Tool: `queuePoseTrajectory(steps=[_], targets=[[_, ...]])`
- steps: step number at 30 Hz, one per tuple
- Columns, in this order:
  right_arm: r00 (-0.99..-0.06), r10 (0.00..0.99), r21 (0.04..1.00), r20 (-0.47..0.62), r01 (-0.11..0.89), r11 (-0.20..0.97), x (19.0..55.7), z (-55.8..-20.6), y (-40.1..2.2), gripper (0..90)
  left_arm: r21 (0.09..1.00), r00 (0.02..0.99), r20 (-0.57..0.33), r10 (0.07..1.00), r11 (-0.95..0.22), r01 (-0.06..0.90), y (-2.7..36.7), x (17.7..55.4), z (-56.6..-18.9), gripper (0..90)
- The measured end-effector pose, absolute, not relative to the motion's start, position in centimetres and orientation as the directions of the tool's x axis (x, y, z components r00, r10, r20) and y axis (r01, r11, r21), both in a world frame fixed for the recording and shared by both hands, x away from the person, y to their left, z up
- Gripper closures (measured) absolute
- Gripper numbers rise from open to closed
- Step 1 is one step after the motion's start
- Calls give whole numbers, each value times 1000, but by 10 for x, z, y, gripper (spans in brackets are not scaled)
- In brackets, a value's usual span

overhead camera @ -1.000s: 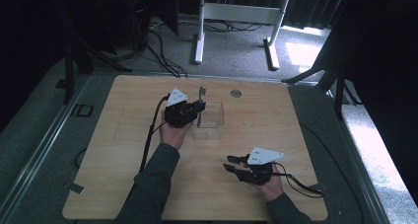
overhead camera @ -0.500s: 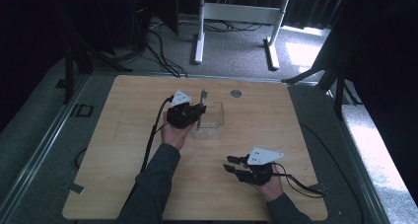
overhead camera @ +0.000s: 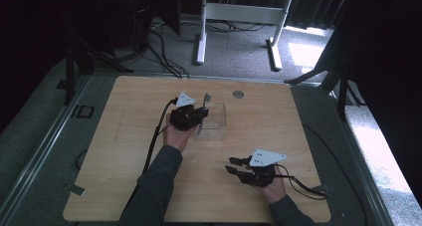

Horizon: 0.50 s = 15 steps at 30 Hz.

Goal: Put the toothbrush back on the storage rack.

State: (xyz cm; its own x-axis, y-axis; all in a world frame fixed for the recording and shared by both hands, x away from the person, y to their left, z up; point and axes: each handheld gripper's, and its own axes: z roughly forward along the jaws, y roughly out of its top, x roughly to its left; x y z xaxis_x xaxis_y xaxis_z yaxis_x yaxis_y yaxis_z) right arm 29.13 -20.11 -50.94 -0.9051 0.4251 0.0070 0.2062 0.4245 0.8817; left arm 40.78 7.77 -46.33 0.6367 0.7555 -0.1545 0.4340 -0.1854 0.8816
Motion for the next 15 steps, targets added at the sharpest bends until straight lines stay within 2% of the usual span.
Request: queuePoseTrajectory(steps=[6,10,15], targets=[[-905,426,882,7,207,424,291,-509,-201,648,849,655,-171,736,-226,477,73,411,-472,772],[-905,425,881,7,207,425,291,-509,-201,648,840,663,-168,730,-246,484,70,408,-476,553],[-905,425,881,6,205,426,291,-509,-201,648,851,661,-165,732,-233,471,73,404,-473,457]])
